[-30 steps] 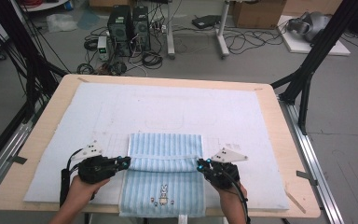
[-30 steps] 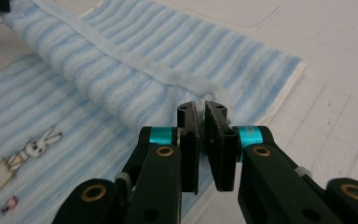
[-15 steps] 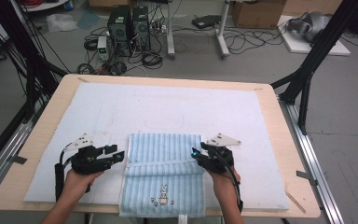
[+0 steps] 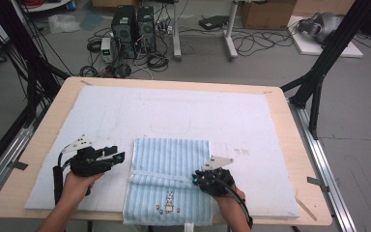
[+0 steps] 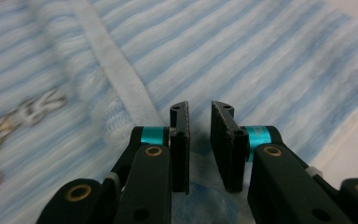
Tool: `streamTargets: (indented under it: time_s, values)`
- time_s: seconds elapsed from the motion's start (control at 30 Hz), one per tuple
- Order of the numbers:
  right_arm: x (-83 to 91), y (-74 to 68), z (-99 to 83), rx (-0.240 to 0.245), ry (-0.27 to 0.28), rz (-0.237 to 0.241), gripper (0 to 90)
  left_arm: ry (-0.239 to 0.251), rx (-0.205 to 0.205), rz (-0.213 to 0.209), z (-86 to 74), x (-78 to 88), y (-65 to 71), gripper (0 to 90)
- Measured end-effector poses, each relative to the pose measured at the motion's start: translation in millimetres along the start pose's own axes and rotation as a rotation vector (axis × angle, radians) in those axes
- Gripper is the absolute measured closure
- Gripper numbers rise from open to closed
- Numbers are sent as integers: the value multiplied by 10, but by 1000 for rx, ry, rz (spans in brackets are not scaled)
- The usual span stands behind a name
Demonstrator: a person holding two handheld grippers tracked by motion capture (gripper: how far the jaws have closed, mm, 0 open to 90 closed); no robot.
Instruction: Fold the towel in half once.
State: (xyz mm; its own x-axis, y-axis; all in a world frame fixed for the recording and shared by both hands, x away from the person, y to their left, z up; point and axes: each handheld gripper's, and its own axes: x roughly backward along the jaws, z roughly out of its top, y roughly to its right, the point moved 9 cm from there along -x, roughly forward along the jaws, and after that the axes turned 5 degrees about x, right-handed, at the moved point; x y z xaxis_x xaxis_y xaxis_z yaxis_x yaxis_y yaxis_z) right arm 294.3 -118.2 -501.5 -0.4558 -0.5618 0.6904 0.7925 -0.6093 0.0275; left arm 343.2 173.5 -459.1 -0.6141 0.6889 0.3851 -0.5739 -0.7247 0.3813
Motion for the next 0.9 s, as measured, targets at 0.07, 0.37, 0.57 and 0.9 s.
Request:
streamTargets:
  time_s: [0.07, 0.37, 0.57, 0.9]
  values:
    - [82, -115, -59, 14, -8, 43, 773, 1, 3, -2, 8, -7, -15, 484]
    - [342, -14, 63, -34, 108, 1, 672, -14, 8, -8, 0, -114, -94, 465]
    - [272, 366, 175, -118, 141, -137, 494, -21, 23, -1, 60, -198, -172, 433]
    - [158, 853, 175, -259, 172, -199, 342, -32, 20, 18, 183, -444, -254, 412]
